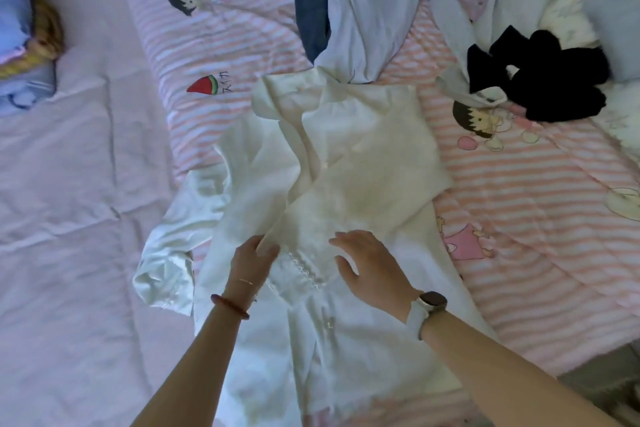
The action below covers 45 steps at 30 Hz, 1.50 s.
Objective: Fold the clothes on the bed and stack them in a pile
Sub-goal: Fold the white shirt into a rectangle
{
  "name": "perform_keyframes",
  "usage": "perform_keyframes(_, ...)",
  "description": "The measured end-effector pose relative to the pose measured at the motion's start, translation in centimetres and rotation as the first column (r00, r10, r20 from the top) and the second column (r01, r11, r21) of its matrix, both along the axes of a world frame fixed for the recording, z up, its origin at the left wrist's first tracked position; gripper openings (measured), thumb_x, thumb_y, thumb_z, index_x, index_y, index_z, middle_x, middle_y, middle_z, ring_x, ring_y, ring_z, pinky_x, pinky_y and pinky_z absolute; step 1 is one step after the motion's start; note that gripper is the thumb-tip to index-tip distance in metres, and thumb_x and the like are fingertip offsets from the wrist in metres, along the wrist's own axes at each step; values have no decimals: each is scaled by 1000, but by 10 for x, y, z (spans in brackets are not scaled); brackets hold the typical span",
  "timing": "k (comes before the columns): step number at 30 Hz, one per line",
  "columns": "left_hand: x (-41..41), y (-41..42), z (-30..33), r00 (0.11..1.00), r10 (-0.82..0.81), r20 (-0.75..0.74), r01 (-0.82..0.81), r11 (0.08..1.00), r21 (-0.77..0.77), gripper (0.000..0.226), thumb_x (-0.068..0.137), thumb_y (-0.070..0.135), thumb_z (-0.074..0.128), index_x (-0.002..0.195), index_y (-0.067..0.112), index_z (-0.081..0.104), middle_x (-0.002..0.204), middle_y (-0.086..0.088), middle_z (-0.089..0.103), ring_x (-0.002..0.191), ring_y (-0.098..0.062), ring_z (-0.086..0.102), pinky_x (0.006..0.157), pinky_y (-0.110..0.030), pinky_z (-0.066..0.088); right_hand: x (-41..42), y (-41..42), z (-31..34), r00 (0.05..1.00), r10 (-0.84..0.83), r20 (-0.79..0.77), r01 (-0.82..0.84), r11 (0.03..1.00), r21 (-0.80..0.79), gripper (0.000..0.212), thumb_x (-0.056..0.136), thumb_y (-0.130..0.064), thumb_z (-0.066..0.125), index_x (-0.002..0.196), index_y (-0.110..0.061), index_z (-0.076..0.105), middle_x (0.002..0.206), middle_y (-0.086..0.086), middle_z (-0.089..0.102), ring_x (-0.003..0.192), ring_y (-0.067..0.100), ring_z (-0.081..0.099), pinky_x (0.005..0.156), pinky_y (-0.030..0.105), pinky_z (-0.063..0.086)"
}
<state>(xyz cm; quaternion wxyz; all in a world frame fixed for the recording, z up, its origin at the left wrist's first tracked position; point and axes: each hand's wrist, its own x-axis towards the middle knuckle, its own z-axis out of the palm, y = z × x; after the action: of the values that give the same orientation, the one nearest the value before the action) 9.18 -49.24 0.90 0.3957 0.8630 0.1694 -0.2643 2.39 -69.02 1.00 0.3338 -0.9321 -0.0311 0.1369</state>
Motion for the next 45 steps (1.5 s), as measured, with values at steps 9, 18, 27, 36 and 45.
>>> perform_keyframes(9,3,53,-8,934,110,341,-189,959,210,25,86,21,62,107,9,66,112,-14,58,105,-33,52,87,-39,43,34,40,-9,999,-28,-45,9,922,-386,36,97,-28,33,127,-14,48,124,5,52,116,25,45,92,33,33)
perform_keyframes(18,54,61,-19,931,-18,365,-94,954,286,43,78,45,66,109,15,63,107,-9,55,105,-28,49,91,-39,38,180,72,1,948,-289,134,314,920,-235,48,93,-38,48,130,-9,41,124,12,47,115,30,42,81,39,42)
perform_keyframes(27,150,40,-33,945,-30,324,-76,948,309,23,88,31,51,69,19,48,73,-1,51,95,-31,52,80,-34,26,248,59,-21,916,-392,89,402,887,-227,28,98,-23,40,111,-2,55,111,16,58,100,33,53,69,29,30)
perform_keyframes(36,208,67,-29,901,127,414,-277,903,327,26,91,23,44,110,9,53,112,-14,58,106,-31,49,89,-38,28,263,72,-15,939,-340,46,339,940,33,35,96,-18,48,126,-3,52,97,17,60,93,35,58,84,44,47)
perform_keyframes(45,149,65,-40,879,40,474,-213,924,316,52,90,33,54,139,21,39,147,-3,34,135,-22,27,108,-42,13,228,77,-38,973,-103,208,125,988,-94,37,92,-5,39,126,3,49,116,18,53,104,33,48,87,39,43)
